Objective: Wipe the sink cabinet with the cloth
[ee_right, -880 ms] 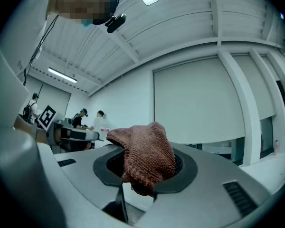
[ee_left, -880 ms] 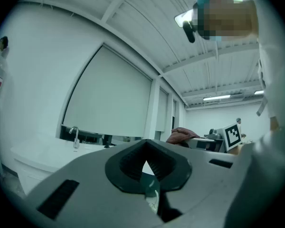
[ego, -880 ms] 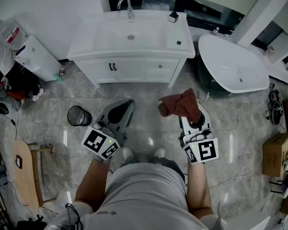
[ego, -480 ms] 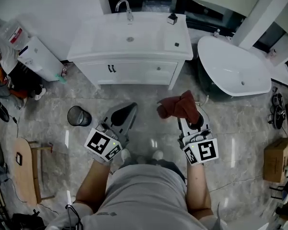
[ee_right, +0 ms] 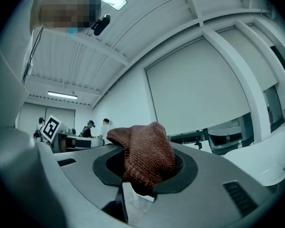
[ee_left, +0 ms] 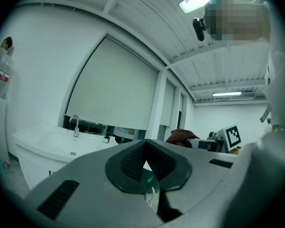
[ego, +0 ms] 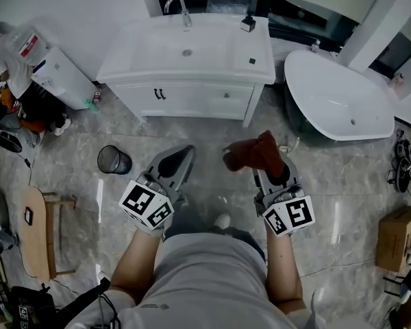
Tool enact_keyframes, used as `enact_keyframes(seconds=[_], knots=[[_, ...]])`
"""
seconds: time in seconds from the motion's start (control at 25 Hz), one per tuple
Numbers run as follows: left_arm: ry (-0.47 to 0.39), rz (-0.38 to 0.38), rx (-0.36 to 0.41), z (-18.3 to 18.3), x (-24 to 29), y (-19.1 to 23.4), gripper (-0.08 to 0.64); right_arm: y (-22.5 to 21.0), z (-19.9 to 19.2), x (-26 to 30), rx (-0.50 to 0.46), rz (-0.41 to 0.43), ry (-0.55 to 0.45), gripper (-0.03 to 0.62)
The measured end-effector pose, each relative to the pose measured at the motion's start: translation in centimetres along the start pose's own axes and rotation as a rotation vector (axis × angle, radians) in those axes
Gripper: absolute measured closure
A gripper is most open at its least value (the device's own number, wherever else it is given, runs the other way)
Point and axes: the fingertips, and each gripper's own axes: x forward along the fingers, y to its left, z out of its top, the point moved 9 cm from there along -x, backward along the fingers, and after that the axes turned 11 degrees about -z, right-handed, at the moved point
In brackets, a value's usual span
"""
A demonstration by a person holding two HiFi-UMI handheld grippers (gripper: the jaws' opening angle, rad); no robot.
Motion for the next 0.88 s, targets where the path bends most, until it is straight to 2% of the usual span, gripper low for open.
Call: enact_keyframes(seconds=[0.28,0.48,0.88], knots=[[-0.018,0.011,-0.005,-1.0,0.4,1.3,0.549,-0.6,-0.5,1.5,-0.003,0.020,0.023,0.456],[-0.021,0.037,-0.018,-1.3,0.9,3.8,0.549,-0.8,-0.9,4.5,-0.006,0.026,0.040,0.456],[0.005,0.075,-0.041,0.4,2.1,14.5,0.549,0.3,-2.3,16.0,0.038,0.030,0.093,0.456]])
